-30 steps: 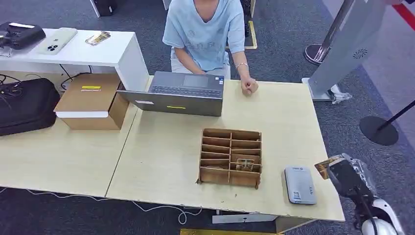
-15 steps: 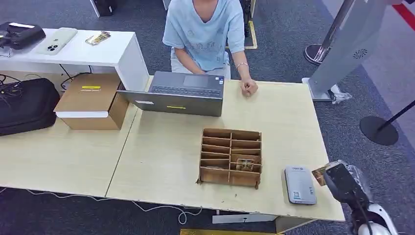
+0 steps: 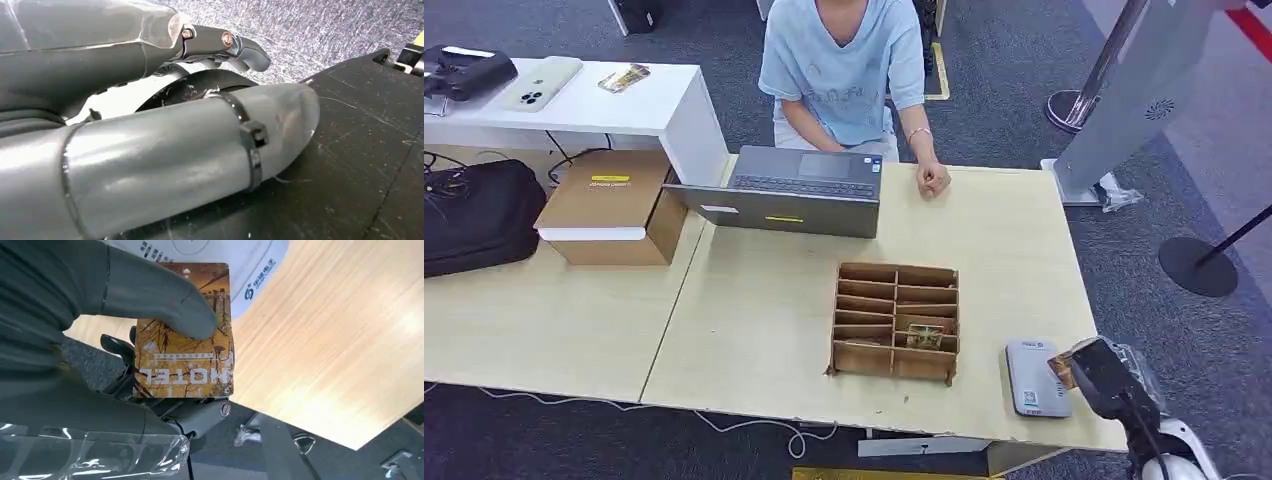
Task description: Pass the card to the sensor for recognition and then transmit it.
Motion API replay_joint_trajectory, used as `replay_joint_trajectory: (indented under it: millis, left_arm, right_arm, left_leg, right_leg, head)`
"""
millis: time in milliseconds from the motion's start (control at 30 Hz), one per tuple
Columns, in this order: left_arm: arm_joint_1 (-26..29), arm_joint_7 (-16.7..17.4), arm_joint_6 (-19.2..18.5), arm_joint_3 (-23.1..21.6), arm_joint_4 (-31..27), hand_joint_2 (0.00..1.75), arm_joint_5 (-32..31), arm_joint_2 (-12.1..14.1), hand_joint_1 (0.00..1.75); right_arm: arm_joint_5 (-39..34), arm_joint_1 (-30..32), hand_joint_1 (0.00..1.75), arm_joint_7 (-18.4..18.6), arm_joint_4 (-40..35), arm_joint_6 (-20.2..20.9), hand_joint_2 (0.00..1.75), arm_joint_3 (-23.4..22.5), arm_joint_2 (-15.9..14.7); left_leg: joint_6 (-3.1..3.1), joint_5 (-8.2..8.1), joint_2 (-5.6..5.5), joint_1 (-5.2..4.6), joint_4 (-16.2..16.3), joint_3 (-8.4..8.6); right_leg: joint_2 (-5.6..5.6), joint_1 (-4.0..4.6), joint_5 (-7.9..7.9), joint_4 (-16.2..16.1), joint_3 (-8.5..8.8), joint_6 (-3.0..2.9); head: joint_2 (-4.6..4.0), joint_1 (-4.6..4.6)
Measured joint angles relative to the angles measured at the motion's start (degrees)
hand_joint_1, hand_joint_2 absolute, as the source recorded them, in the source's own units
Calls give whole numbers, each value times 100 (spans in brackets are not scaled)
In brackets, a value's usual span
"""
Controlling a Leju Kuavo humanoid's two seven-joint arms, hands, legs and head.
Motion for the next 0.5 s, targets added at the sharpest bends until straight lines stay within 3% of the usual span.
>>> replay_joint_trajectory:
  millis: [500]
  left_arm:
    - [-28, 0, -9, 0, 0, 0, -13, 0, 0]
  right_arm:
    - [31, -20, 175, -13, 247, 9, 175, 170, 2]
  left_leg:
    - [0, 0, 0, 0, 0, 0]
  right_leg:
    - [-1, 0, 0, 0, 0, 0]
  head:
    - [0, 0]
